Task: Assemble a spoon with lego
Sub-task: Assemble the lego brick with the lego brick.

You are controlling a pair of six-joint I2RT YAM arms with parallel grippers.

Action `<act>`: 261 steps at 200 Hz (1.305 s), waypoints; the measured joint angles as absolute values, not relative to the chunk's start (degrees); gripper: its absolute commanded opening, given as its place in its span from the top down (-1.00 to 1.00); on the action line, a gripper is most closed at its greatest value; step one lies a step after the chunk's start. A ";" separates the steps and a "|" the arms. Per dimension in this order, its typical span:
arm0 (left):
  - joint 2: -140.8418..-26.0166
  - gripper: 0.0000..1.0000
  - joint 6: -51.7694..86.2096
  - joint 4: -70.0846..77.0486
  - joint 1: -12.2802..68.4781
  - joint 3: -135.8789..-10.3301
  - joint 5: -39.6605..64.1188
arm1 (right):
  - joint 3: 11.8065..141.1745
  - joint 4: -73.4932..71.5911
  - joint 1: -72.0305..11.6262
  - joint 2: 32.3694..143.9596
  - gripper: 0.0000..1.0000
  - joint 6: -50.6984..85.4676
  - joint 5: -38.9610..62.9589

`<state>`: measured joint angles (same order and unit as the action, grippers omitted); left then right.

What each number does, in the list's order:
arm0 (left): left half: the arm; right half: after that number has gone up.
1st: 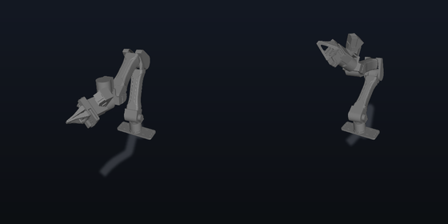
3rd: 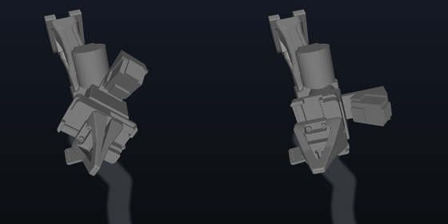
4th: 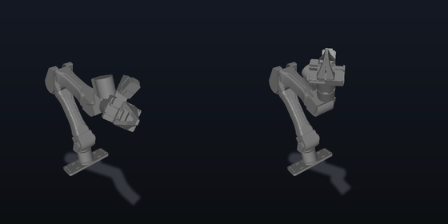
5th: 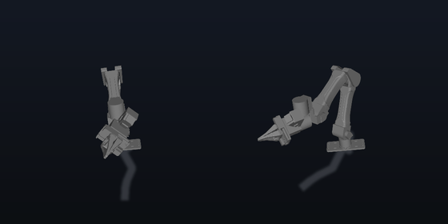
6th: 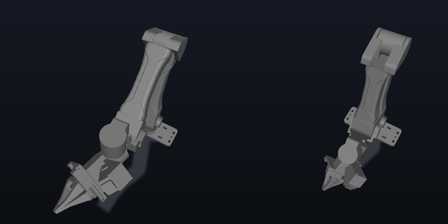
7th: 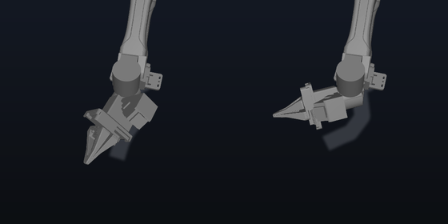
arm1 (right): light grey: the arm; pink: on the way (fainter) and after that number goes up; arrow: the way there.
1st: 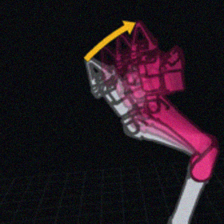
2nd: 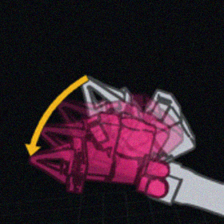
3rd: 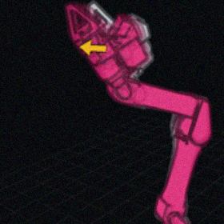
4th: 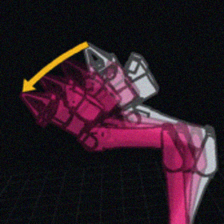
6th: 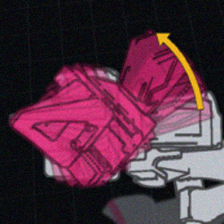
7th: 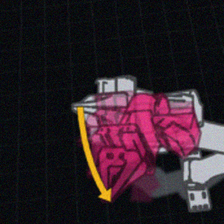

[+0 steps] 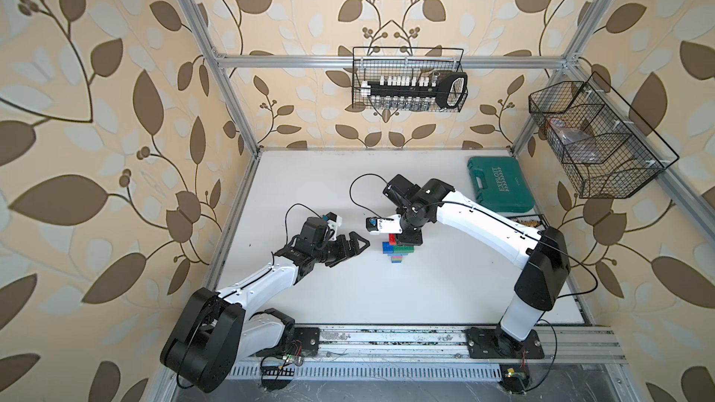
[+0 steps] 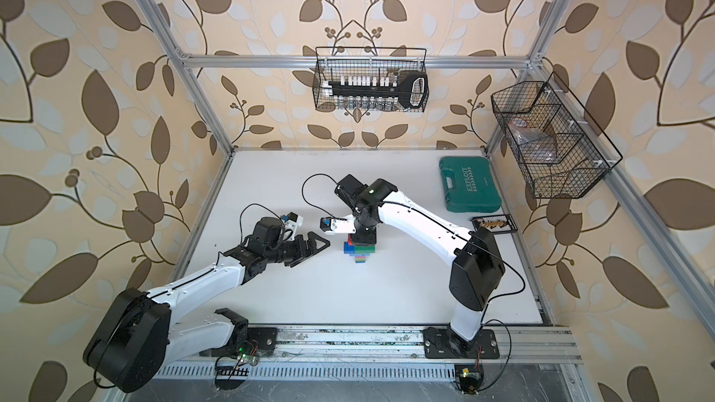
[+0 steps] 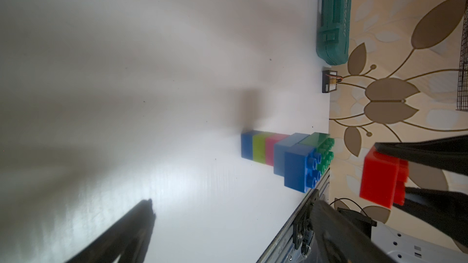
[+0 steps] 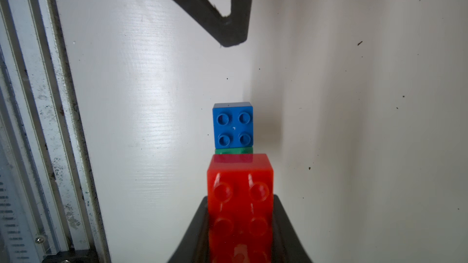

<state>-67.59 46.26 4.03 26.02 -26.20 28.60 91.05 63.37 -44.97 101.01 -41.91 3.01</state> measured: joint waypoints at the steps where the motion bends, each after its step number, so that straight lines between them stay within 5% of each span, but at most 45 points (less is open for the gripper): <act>1: -67.64 -0.98 46.30 4.10 26.04 -26.20 28.60 | 90.98 63.31 -44.97 101.01 1.00 -41.91 3.03; 261: -72.14 -0.98 46.63 6.61 28.23 -26.59 28.56 | 85.30 57.17 -43.70 102.21 1.00 -40.03 5.87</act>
<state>-72.14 46.63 6.61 28.23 -26.59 28.56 85.30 57.17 -43.70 102.21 -40.03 5.87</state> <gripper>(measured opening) 0.989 0.286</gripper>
